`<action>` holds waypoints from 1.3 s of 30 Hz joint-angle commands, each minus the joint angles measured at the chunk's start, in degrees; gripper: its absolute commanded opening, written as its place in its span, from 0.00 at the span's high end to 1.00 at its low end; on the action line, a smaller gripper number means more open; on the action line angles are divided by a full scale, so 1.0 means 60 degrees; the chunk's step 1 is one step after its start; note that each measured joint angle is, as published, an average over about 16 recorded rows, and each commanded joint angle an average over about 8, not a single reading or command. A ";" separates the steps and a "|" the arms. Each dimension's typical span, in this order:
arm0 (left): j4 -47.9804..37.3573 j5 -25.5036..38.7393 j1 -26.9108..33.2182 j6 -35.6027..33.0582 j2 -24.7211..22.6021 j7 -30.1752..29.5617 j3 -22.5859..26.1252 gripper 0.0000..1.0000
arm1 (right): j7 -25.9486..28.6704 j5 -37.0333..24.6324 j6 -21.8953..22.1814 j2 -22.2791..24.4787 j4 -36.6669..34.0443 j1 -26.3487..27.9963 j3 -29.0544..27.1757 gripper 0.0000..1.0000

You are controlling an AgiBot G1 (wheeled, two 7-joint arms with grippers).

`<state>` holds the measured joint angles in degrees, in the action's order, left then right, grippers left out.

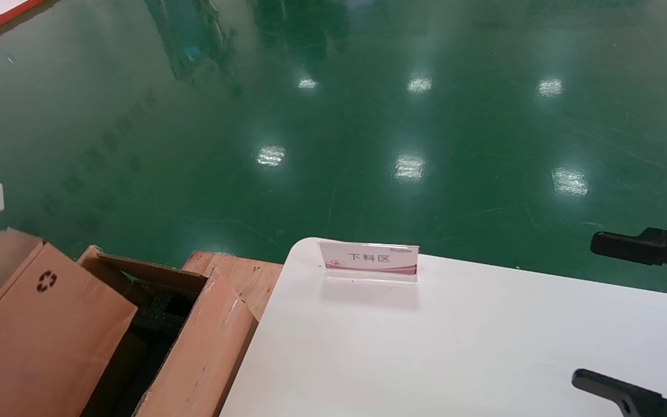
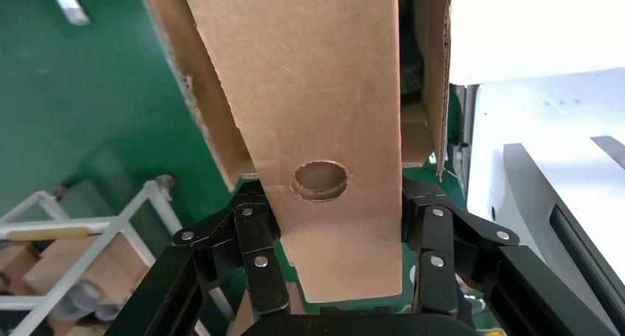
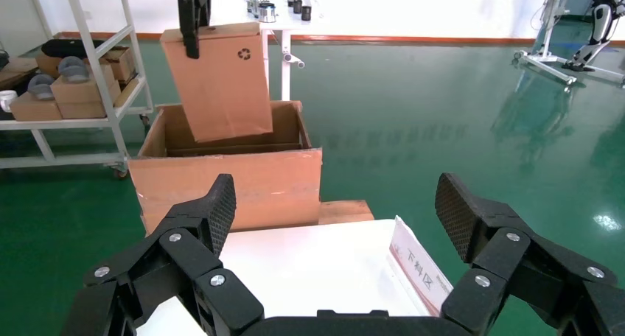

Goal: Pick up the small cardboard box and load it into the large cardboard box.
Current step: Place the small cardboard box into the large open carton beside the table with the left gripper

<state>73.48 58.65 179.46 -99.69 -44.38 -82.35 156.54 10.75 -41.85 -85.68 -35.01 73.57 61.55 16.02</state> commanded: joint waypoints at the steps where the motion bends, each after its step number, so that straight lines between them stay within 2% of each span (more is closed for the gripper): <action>1: -0.0003 0.0081 -0.0012 0.0000 0.0243 0.0140 0.0081 1.00 | 0.0000 0.0000 0.0000 0.0000 0.0000 0.0000 0.0000 0.00; 12: -0.0685 0.0386 -0.0414 0.0027 0.1119 0.1232 0.0455 1.00 | 0.0000 0.0000 0.0000 0.0000 0.0000 0.0000 0.0000 0.00; 22: -0.1296 0.0395 -0.1064 0.0329 0.1658 0.1886 0.0478 1.00 | 0.0000 0.0000 0.0000 0.0000 0.0000 0.0000 0.0000 0.00; 39: -0.2447 0.0500 -0.2369 0.0908 0.1881 0.2504 0.0355 1.00 | 0.0000 0.0000 0.0000 0.0000 0.0000 0.0000 0.0000 0.00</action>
<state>58.86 61.72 165.31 -94.26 -33.22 -67.47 158.68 10.75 -41.85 -85.68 -35.01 73.57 61.55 16.02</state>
